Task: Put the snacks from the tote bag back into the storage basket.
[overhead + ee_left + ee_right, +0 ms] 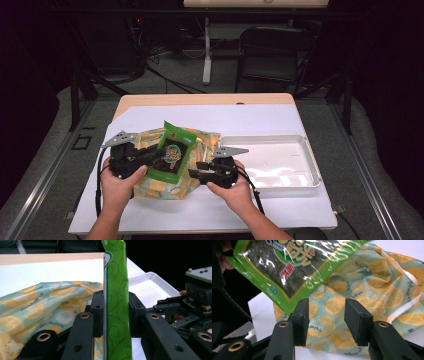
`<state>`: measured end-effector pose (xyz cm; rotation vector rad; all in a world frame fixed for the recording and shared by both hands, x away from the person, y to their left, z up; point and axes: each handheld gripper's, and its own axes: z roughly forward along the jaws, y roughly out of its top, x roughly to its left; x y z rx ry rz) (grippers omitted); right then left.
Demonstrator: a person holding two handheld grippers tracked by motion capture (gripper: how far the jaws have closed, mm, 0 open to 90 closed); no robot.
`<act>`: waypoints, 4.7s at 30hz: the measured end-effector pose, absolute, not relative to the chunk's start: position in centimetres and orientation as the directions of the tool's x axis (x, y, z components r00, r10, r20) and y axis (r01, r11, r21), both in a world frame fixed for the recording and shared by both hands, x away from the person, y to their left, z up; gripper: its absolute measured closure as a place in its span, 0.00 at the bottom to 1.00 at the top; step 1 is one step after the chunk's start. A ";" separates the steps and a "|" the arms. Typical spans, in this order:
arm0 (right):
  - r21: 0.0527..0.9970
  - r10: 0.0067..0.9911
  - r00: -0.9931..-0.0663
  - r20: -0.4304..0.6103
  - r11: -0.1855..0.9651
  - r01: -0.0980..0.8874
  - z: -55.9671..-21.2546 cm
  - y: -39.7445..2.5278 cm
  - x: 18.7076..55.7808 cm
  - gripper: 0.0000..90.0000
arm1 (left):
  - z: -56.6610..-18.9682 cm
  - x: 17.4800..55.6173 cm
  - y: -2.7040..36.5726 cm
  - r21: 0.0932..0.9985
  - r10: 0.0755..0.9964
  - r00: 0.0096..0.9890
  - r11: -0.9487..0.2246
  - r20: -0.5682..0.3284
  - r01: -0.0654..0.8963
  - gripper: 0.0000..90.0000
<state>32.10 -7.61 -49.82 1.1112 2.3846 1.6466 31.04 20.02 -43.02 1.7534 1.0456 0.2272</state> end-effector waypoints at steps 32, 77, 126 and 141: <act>0.808 0.560 -0.687 0.462 0.053 0.587 -48.0 -9.4 33.0 0.66 | -43.0 31.5 16.9 0.851 0.680 0.664 -0.111 -0.312 0.514 0.79; 0.834 0.714 -0.567 0.410 -0.041 0.550 -45.7 -17.3 37.0 0.92 | -43.4 37.7 9.2 0.836 0.631 0.695 -0.131 -0.344 0.533 0.77; 0.807 0.815 -0.417 0.402 -0.101 0.581 -47.0 -21.2 37.3 1.00 | -46.4 40.1 3.8 0.827 0.648 0.692 -0.166 -0.320 0.537 0.51; 0.803 0.834 -0.392 0.388 -0.097 0.588 -47.3 -21.9 37.6 1.00 | -47.2 41.0 2.5 0.816 0.658 0.684 -0.182 -0.313 0.548 0.51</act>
